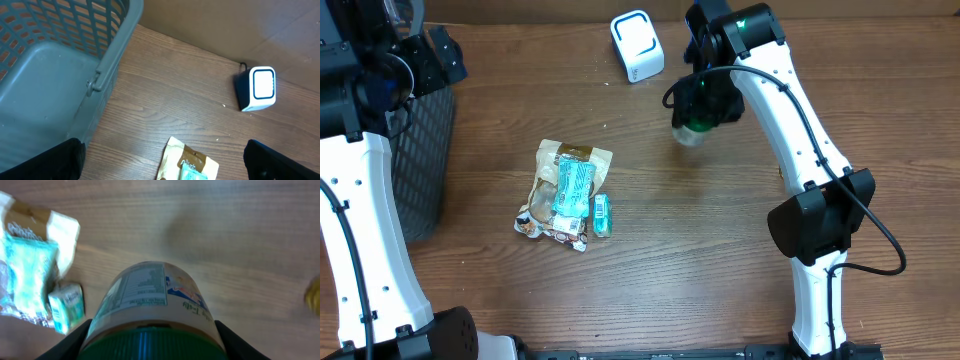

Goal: Scan the item barcode
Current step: 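Carry the jar right and set it down beside the yellow bottle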

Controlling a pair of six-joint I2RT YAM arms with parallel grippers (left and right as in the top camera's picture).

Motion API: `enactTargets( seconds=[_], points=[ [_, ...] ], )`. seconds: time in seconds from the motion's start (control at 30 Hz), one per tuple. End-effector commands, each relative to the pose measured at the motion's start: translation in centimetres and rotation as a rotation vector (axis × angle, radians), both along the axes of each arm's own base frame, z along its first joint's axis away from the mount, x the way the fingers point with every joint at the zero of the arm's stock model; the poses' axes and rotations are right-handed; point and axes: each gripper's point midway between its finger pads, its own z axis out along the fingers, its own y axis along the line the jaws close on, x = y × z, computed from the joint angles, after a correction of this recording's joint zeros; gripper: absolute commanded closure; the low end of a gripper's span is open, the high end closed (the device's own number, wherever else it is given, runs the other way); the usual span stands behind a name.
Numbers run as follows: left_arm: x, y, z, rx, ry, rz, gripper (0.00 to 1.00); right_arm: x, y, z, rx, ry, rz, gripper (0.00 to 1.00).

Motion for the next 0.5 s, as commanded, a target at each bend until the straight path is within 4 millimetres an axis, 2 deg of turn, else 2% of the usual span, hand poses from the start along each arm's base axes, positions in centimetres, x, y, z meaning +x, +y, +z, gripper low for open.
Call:
enactTargets(
  seconds=[0.0, 0.1, 0.3, 0.47],
  points=[
    [0.2, -0.1, 0.9, 0.013, -0.024, -0.017, 0.00, -0.5, -0.2, 0.1, 0.003, 0.017, -0.007, 0.96],
    [0.2, -0.1, 0.9, 0.013, -0.024, -0.017, 0.00, -1.3, -0.8, -1.4, -0.032, 0.066, -0.008, 0.96],
    [0.2, -0.1, 0.9, 0.013, -0.024, -0.017, 0.01, -3.0, -4.1, -5.3, -0.227, 0.156, -0.080, 0.95],
    [0.2, -0.1, 0.9, 0.013, -0.024, -0.017, 0.00, -3.2, -5.6, -7.5, -0.247, 0.193, -0.107, 0.93]
  ],
)
